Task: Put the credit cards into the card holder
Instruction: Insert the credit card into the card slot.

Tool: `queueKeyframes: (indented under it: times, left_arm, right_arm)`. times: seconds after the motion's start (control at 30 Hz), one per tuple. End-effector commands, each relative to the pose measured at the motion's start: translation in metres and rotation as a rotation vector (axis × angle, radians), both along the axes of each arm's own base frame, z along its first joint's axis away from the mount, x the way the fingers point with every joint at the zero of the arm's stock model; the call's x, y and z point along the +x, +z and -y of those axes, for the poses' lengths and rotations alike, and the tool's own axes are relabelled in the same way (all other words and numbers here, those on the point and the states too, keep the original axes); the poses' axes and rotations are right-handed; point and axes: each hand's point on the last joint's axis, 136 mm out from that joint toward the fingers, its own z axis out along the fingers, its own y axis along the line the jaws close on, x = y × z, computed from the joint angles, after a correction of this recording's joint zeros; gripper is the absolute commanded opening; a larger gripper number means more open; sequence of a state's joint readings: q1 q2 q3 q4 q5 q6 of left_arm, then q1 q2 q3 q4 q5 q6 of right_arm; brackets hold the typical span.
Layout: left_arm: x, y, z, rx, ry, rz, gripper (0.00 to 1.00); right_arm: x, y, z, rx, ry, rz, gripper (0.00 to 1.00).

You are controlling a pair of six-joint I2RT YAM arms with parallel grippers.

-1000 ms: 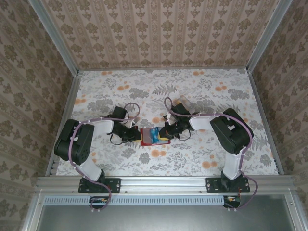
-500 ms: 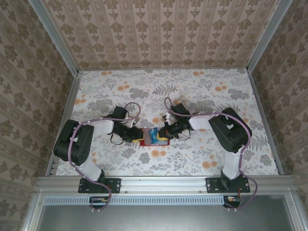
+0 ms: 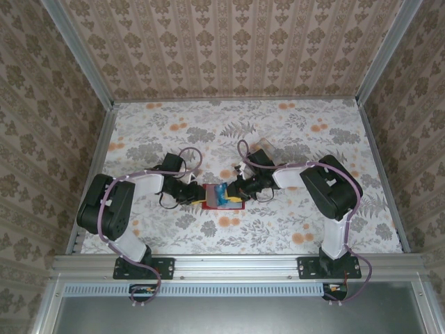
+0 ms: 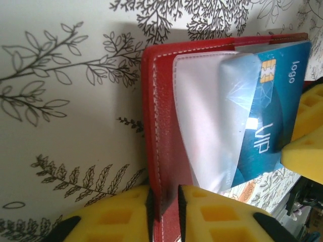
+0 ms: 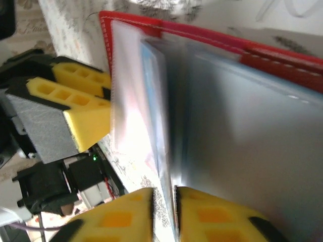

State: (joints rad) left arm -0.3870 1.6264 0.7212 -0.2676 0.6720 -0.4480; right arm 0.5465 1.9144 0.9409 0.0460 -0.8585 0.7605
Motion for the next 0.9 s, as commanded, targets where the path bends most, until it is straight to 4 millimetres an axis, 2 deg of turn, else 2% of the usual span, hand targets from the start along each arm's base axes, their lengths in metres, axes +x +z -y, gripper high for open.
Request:
queueKeyframes:
  times: [0.0,0.17,0.33,0.4,0.53,0.57,0.87]
  left_arm:
    - [0.000,0.001,-0.001,0.008,-0.007,0.011,0.18]
    - [-0.003,-0.002,-0.002,0.012,-0.015,0.001,0.11]
    - [-0.004,-0.004,-0.003,0.016,-0.014,-0.001,0.07]
    - [-0.004,-0.004,-0.003,0.012,-0.015,0.001,0.07]
    - [-0.004,-0.004,-0.002,0.008,-0.015,0.000,0.06]
    - [-0.004,-0.004,-0.002,0.008,-0.014,0.000,0.05]
    - [-0.006,-0.005,0.000,0.001,-0.013,-0.001,0.05]
  right_arm:
    - [-0.002,-0.008,0.010,-0.079,-0.016,0.014,0.29]
    - [-0.001,-0.007,0.021,-0.165,-0.022,0.048,0.34]
    - [-0.001,-0.006,0.029,-0.226,-0.025,0.070,0.34]
    - [-0.002,-0.006,0.029,-0.241,-0.015,0.074,0.31]
    - [-0.003,-0.008,0.022,-0.229,-0.006,0.067,0.12]
    - [-0.004,-0.008,0.019,-0.226,-0.005,0.066,0.10]
    - [-0.007,-0.010,0.004,-0.242,0.009,0.080,0.16]
